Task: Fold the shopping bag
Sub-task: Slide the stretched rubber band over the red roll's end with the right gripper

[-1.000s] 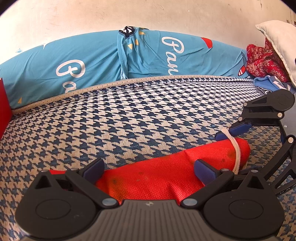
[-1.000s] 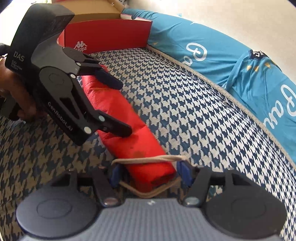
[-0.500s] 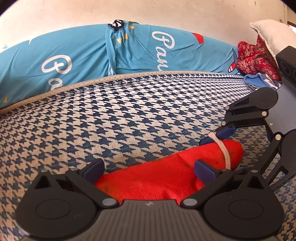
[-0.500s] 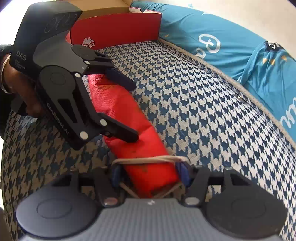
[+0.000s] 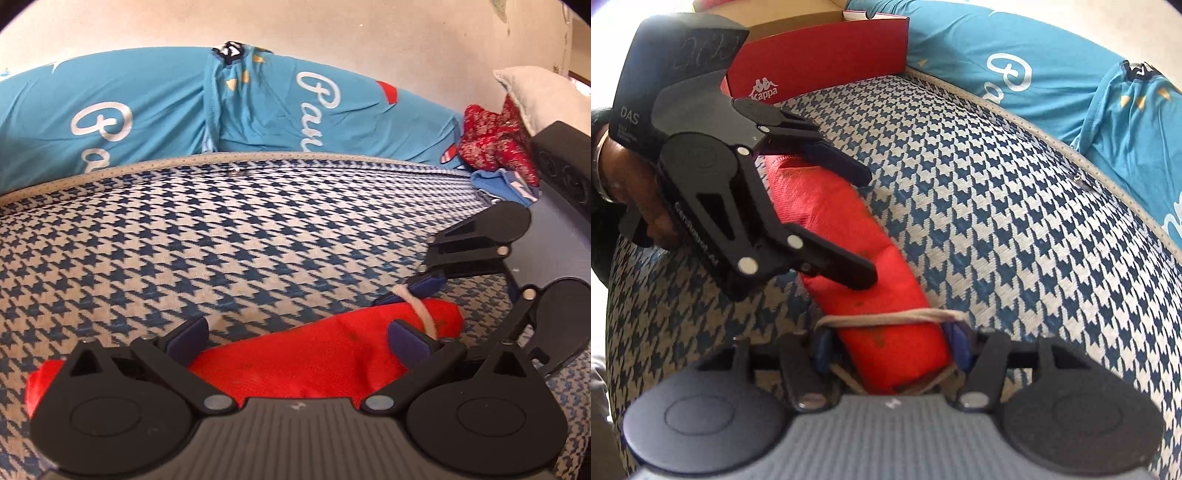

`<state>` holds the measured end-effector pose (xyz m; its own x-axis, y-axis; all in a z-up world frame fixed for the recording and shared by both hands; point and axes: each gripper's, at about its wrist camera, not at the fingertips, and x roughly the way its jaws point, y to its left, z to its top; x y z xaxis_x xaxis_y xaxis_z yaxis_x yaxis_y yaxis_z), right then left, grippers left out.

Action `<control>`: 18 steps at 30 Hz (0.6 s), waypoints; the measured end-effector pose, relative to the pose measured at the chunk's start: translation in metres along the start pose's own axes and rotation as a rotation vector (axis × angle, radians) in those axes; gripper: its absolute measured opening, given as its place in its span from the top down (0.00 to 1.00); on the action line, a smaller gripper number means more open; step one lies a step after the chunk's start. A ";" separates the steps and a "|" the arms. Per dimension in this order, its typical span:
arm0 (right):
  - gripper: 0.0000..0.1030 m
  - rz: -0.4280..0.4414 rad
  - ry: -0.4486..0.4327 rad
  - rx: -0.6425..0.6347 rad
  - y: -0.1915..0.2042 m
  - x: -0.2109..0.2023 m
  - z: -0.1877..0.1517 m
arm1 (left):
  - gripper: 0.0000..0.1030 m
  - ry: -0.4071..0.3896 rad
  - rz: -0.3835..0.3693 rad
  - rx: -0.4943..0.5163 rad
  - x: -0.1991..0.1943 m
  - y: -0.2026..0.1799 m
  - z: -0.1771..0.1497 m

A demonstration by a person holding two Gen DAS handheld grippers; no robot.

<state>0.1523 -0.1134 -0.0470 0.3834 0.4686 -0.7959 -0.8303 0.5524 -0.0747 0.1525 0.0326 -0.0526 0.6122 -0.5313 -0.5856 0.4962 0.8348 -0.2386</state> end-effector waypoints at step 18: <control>0.46 0.012 -0.007 -0.022 -0.003 0.003 0.002 | 0.00 0.013 -0.078 0.003 0.000 -0.014 0.007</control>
<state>0.1571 -0.1121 -0.0478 0.3762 0.4800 -0.7925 -0.8435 0.5313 -0.0787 0.1500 0.0200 -0.0440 0.5631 -0.5931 -0.5754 0.5442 0.7902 -0.2819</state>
